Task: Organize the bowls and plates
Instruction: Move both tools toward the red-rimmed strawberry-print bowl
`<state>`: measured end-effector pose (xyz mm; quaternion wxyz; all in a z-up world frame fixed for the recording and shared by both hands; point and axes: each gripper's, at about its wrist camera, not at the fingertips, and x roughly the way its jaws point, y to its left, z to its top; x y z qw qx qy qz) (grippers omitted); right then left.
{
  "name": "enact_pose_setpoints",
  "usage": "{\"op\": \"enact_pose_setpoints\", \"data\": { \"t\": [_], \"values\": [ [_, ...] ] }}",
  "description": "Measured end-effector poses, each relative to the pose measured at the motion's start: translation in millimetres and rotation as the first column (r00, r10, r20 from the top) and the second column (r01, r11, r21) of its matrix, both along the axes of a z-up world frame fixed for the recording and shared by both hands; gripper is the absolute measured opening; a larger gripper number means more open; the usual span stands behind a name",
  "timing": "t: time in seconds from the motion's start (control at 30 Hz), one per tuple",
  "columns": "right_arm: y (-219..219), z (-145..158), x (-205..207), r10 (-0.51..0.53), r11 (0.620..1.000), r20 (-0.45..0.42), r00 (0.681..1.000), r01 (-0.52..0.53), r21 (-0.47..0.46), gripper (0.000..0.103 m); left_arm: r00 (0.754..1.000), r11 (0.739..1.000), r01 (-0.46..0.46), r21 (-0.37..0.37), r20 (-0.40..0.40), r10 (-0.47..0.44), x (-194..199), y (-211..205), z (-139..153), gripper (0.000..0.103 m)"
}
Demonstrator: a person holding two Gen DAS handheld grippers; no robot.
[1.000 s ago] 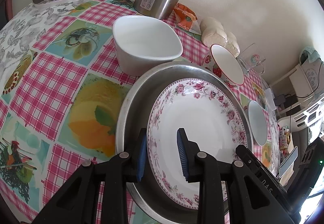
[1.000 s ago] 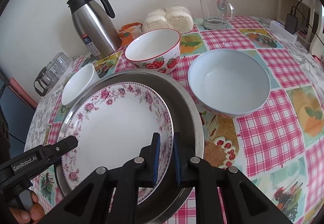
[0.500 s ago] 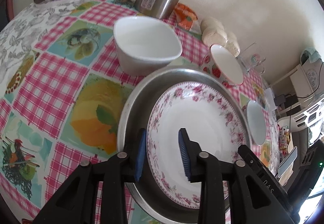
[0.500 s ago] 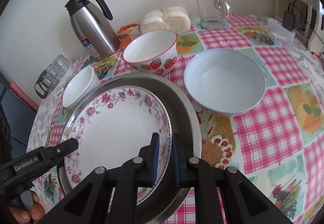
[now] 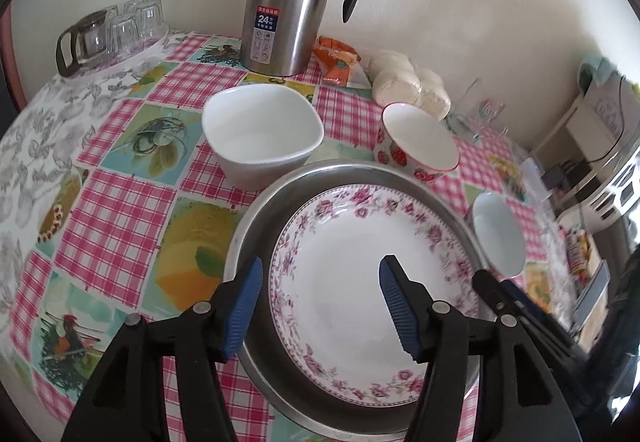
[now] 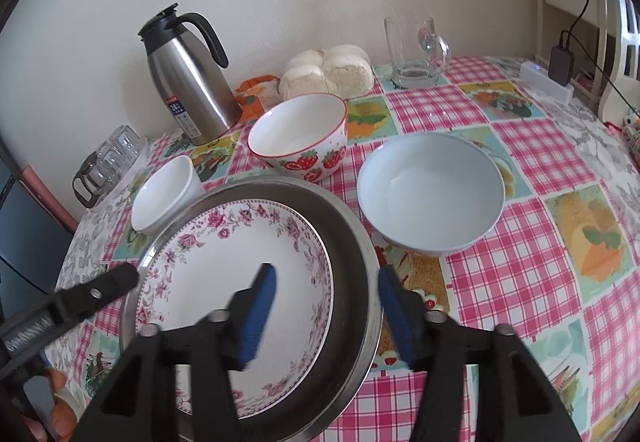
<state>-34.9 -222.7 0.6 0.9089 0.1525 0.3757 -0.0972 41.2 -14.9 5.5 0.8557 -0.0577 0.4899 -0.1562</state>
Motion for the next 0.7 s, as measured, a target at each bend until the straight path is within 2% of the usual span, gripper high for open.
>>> {"op": "enact_pose_setpoints", "data": {
  "t": [0.1, 0.2, 0.37, 0.47, 0.57, 0.7],
  "values": [
    [3.1, 1.9, 0.1, 0.017, 1.0, 0.01, 1.0, -0.016, -0.015, 0.068, 1.0, 1.0, -0.005, 0.02, 0.005, 0.005, -0.1, -0.2, -1.2, 0.065],
    [5.6, 2.0, 0.7, 0.024, 0.999, 0.013, 1.0, -0.024, -0.035, 0.076, 1.0, 0.999, -0.019, 0.029, 0.015, 0.018, 0.1, 1.6, -1.4, 0.088],
    [4.3, 1.8, 0.6, 0.021, 0.999, 0.017, 1.0, -0.02, -0.046, 0.084, 0.999, 0.998, -0.037, 0.054, 0.042, 0.035, 0.5, 2.7, 0.0, 0.089],
    [3.4, 1.7, 0.5, 0.018, 0.999, 0.017, 1.0, -0.017, -0.05, 0.086, 0.998, 0.996, -0.049, 0.077, 0.053, 0.045, 1.4, 3.3, -0.4, 0.093],
    [3.8, 1.4, 0.9, 0.017, 0.998, 0.014, 1.0, -0.016, -0.058, 0.095, 0.996, 0.994, -0.062, 0.085, 0.065, 0.057, 2.0, 5.8, 0.3, 0.094],
    [4.6, 2.0, 1.0, 0.019, 0.998, 0.019, 1.0, -0.017, -0.066, 0.101, 0.994, 0.992, -0.081, 0.092, 0.083, 0.074, 2.3, 9.1, 1.9, 0.097]
  ]
}}
